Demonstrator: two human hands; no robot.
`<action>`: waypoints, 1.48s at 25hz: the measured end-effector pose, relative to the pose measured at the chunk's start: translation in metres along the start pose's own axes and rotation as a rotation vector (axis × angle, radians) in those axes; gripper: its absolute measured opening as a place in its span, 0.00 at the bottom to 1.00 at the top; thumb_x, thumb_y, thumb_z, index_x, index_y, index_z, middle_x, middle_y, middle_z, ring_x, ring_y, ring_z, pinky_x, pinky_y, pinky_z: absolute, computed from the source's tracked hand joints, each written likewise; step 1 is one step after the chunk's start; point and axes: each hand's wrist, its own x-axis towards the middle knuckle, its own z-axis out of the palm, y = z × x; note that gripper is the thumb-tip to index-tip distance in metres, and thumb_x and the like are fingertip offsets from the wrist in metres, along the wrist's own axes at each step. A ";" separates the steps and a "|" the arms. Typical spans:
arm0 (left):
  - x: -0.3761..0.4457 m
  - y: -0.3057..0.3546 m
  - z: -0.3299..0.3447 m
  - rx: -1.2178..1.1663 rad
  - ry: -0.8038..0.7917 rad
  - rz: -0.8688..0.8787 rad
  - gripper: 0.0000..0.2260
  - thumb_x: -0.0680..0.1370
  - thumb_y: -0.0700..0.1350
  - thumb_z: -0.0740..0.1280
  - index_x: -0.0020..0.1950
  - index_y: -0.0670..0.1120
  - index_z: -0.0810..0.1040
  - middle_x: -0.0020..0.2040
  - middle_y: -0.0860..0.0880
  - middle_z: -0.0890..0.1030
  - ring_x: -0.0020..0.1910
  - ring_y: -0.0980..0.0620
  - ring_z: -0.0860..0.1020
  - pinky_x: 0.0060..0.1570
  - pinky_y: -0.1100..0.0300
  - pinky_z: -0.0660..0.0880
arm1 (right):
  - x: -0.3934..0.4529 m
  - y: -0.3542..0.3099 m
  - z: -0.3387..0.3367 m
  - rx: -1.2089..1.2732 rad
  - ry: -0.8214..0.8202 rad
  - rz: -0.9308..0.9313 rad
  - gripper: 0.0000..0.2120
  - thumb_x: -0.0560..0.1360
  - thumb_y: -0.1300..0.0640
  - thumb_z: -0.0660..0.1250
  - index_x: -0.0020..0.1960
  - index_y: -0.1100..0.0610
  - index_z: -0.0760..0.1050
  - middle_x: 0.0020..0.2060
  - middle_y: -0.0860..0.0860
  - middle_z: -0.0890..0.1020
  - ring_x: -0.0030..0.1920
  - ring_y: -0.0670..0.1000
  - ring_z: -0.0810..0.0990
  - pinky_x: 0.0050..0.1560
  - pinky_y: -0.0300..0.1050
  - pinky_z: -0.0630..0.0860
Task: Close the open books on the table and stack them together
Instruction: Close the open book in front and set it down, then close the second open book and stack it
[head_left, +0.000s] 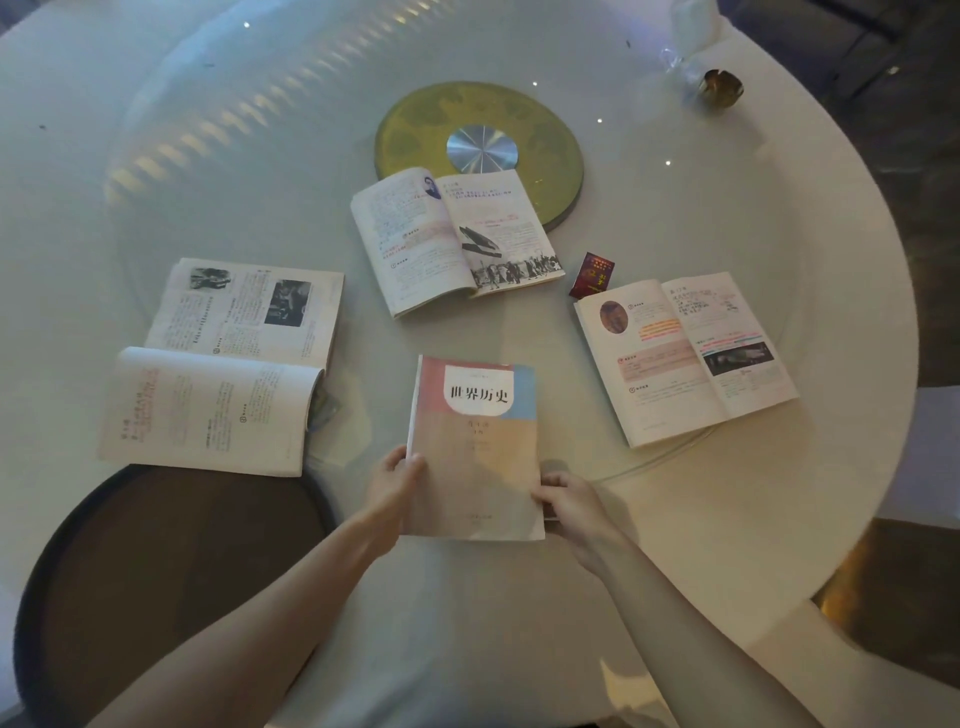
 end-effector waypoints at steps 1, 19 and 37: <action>0.000 -0.004 -0.001 0.043 0.018 0.031 0.08 0.82 0.46 0.61 0.57 0.49 0.79 0.53 0.46 0.83 0.47 0.47 0.81 0.51 0.44 0.80 | 0.001 0.000 0.001 -0.032 0.019 -0.012 0.06 0.77 0.64 0.68 0.53 0.62 0.80 0.44 0.57 0.88 0.37 0.52 0.86 0.33 0.44 0.80; -0.004 0.024 0.096 0.600 0.183 0.394 0.19 0.76 0.45 0.71 0.65 0.42 0.78 0.60 0.43 0.76 0.56 0.47 0.77 0.57 0.58 0.72 | 0.038 -0.050 -0.081 -0.432 0.083 -0.292 0.09 0.76 0.59 0.68 0.39 0.56 0.83 0.34 0.52 0.83 0.37 0.52 0.80 0.44 0.56 0.79; 0.042 0.090 0.332 0.214 0.144 -0.052 0.15 0.76 0.45 0.72 0.57 0.36 0.78 0.58 0.36 0.81 0.48 0.46 0.82 0.34 0.59 0.74 | 0.149 -0.116 -0.363 -0.470 0.537 -0.222 0.24 0.76 0.60 0.69 0.69 0.69 0.72 0.67 0.67 0.76 0.67 0.66 0.76 0.69 0.56 0.73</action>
